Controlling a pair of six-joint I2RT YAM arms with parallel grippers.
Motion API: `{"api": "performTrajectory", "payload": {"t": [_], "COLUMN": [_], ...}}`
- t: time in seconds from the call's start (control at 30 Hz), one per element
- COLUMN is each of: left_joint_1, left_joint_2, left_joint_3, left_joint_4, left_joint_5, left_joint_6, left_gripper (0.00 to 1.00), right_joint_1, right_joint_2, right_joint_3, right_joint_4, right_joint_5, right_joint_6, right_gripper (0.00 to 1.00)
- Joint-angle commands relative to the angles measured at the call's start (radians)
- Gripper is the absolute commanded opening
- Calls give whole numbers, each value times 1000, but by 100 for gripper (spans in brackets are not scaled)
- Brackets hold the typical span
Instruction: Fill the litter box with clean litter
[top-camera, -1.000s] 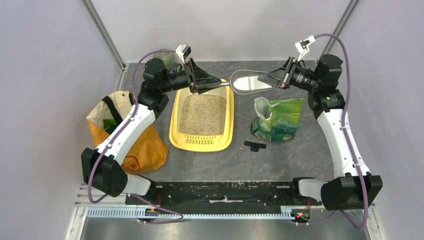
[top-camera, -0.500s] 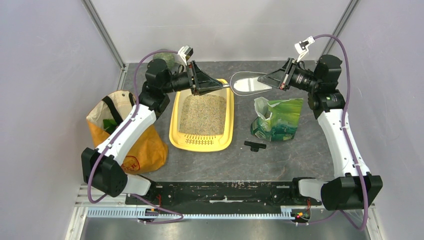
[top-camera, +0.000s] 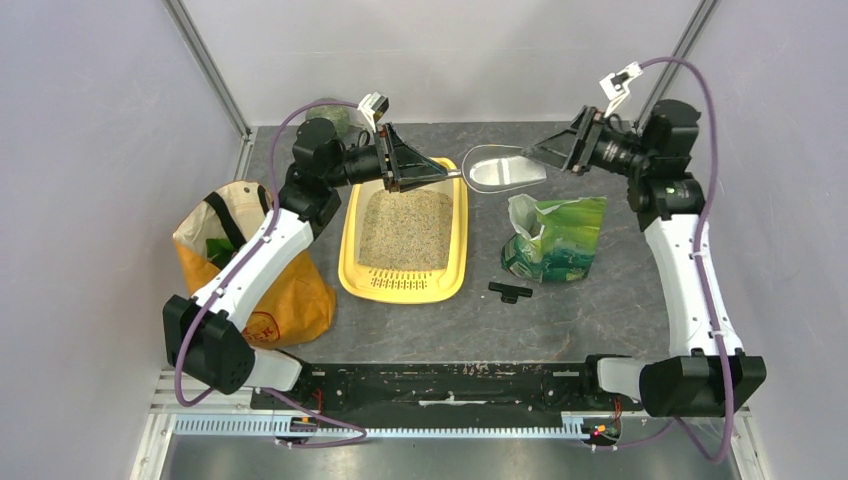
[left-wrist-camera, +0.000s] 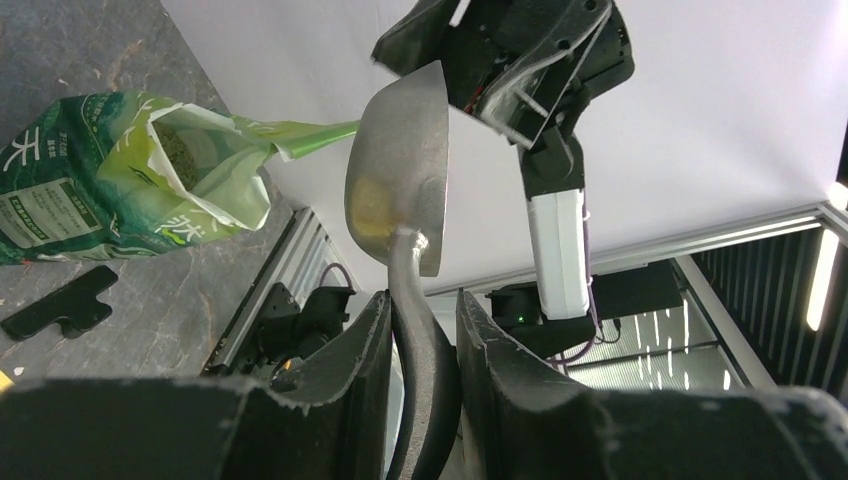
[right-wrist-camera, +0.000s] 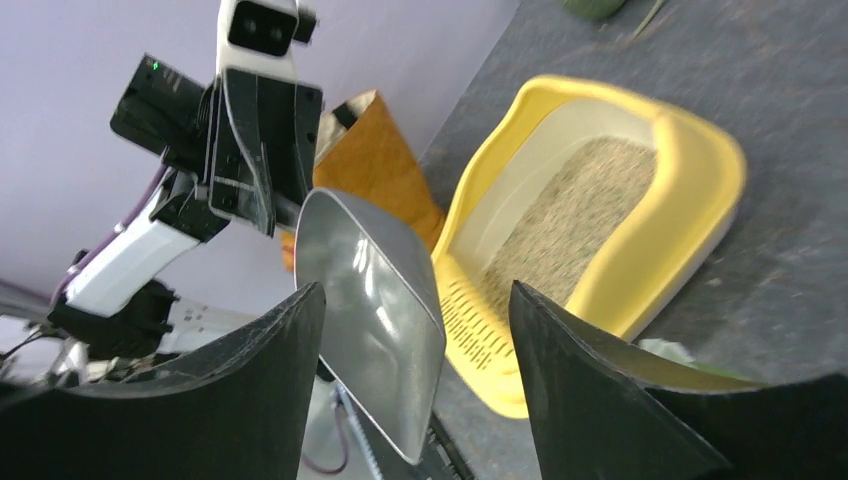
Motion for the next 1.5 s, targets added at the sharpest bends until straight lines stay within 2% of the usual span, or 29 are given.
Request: {"api": "performTrajectory", "payload": {"t": [0.0, 0.1, 0.2, 0.3, 0.4, 0.43, 0.57, 0.8, 0.93, 1.17, 1.33, 1.47], "left_joint_1": [9, 9, 8, 7, 8, 7, 7, -6, -32, -65, -68, -76], "left_joint_2": [-12, -27, -42, -54, -49, -43, -11, 23, 39, 100, 152, 201], "left_joint_3": [47, 59, 61, 64, 94, 111, 164, 192, 204, 279, 331, 378], "left_joint_4": [26, -82, -208, -366, -503, -536, -588, -620, -635, -690, -741, -761], "left_joint_5": [7, 8, 6, 0, -21, -32, -42, -64, -85, -118, -180, -209], "left_joint_6": [16, 104, 189, 299, 390, 414, 445, 457, 464, 476, 484, 485], "left_gripper": [2, 2, 2, 2, 2, 2, 2, 2, 2, 2, 2, 2], "right_joint_1": [-112, -211, -307, -409, -450, -450, -450, -450, -450, -430, -407, -374], "right_joint_2": [17, 25, 17, 26, 37, 35, 11, 63, 112, 140, 114, 90], "right_joint_3": [134, 220, 306, 375, 404, 390, 266, 143, 97, -2, -39, -54], "right_joint_4": [-89, -253, -510, -829, -1123, -1176, -1195, -1144, -1092, -985, -920, -863], "right_joint_5": [-54, -87, -126, -191, -128, -101, -39, -70, -101, -180, -211, -209], "right_joint_6": [-109, -260, -587, -927, -1263, -1361, -1526, -1702, -1767, -1778, -1750, -1713], "right_gripper": [75, 77, 83, 85, 85, 86, 85, 85, 81, 61, 38, 26]}}
